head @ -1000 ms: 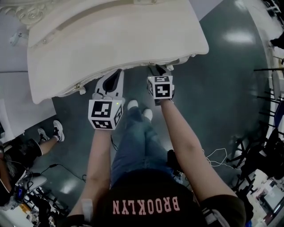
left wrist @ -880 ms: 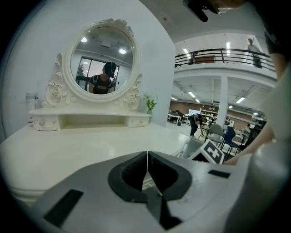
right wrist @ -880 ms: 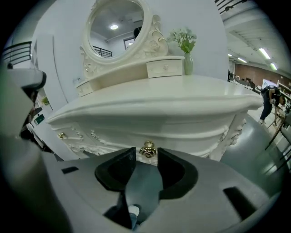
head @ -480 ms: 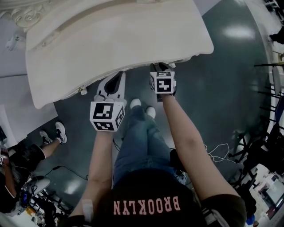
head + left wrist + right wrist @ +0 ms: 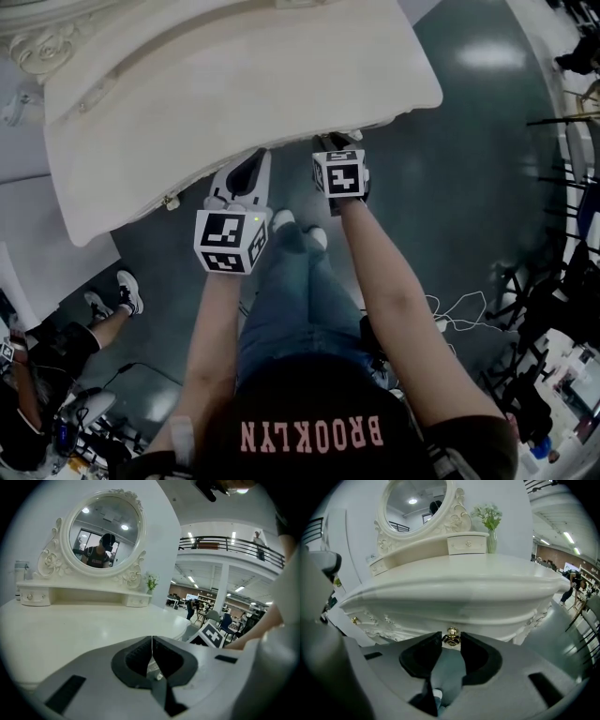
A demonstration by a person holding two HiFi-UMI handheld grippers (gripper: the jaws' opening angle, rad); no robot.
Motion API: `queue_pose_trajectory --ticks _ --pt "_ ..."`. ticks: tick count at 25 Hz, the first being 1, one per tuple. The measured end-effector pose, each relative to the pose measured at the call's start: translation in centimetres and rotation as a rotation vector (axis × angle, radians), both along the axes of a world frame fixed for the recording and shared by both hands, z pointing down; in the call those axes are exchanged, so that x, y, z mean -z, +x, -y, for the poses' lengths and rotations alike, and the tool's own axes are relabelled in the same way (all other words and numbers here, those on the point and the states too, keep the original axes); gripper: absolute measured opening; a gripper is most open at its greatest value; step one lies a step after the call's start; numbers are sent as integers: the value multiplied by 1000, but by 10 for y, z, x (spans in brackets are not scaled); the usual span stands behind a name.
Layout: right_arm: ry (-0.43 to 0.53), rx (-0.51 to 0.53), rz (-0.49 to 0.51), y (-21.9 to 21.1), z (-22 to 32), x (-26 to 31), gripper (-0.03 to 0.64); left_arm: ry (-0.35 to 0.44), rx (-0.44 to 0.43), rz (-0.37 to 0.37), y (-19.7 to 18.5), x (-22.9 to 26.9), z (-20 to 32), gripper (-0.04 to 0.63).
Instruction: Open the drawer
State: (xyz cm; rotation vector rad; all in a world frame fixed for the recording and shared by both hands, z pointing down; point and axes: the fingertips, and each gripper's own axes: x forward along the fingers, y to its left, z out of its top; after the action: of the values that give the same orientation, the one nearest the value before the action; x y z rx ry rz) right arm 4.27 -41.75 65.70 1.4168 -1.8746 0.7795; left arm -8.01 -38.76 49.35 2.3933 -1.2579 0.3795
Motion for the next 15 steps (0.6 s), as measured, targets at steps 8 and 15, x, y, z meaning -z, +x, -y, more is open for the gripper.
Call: queue_pose_trajectory --ticks 8,15 --pt "-9 8 -3 3 -1 1 110 -16 -3 -2 3 -3 -4 5" --pt "-13 34 -3 9 -27 -1 110 -18 17 -4 5 -3 -11 5"
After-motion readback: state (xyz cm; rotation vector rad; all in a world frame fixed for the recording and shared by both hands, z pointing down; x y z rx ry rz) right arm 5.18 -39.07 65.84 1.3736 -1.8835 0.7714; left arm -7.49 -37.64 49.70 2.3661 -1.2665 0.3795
